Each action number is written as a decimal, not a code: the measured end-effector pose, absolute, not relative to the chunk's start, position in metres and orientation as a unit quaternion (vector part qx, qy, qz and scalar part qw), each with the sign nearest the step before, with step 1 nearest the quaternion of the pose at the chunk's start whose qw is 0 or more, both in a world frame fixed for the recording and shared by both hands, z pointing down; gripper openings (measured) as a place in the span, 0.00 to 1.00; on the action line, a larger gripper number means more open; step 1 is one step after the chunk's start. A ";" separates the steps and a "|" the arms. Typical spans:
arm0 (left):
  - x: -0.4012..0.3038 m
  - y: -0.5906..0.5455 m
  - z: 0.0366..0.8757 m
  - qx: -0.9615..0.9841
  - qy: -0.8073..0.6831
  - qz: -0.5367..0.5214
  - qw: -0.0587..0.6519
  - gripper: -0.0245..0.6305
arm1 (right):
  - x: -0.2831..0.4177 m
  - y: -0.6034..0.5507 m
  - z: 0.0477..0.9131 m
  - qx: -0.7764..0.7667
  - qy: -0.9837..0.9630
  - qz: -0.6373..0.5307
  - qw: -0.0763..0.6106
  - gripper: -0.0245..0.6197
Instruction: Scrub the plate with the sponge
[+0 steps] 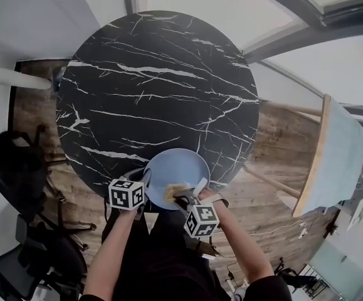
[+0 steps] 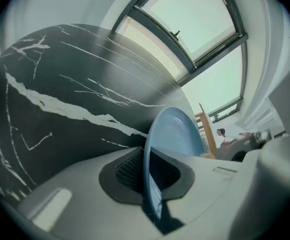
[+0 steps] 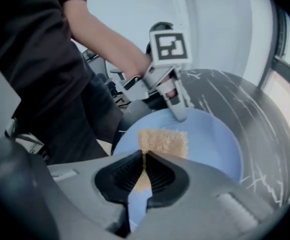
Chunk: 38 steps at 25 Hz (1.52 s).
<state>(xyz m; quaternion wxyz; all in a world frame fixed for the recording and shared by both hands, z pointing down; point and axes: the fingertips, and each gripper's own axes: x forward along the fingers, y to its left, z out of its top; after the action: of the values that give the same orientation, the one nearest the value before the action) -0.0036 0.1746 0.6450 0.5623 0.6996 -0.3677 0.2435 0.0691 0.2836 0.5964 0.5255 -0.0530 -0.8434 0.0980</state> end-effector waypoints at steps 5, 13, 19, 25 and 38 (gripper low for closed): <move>-0.002 0.176 0.646 0.704 -0.356 0.248 0.563 0.08 | 0.079 0.195 0.612 -0.052 -0.817 -0.018 0.574 0.07; -0.003 0.175 0.646 0.697 -0.361 0.232 0.574 0.07 | 0.065 0.159 0.648 -0.043 -0.804 -0.033 0.592 0.07; -0.007 0.173 0.647 0.685 -0.374 0.210 0.589 0.08 | 0.077 0.174 0.648 -0.019 -0.801 -0.003 0.598 0.07; -0.007 0.174 0.647 0.682 -0.376 0.208 0.592 0.08 | 0.093 0.190 0.647 0.015 -0.800 0.033 0.598 0.07; -0.007 0.173 0.648 0.680 -0.380 0.203 0.594 0.09 | 0.127 0.231 0.648 0.048 -0.774 0.103 0.623 0.07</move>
<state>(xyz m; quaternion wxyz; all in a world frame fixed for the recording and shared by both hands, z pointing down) -0.0074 0.1732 0.6477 0.5938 0.6798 -0.3797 0.2027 0.1274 0.2307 0.6476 0.6233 0.0483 -0.7736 0.1031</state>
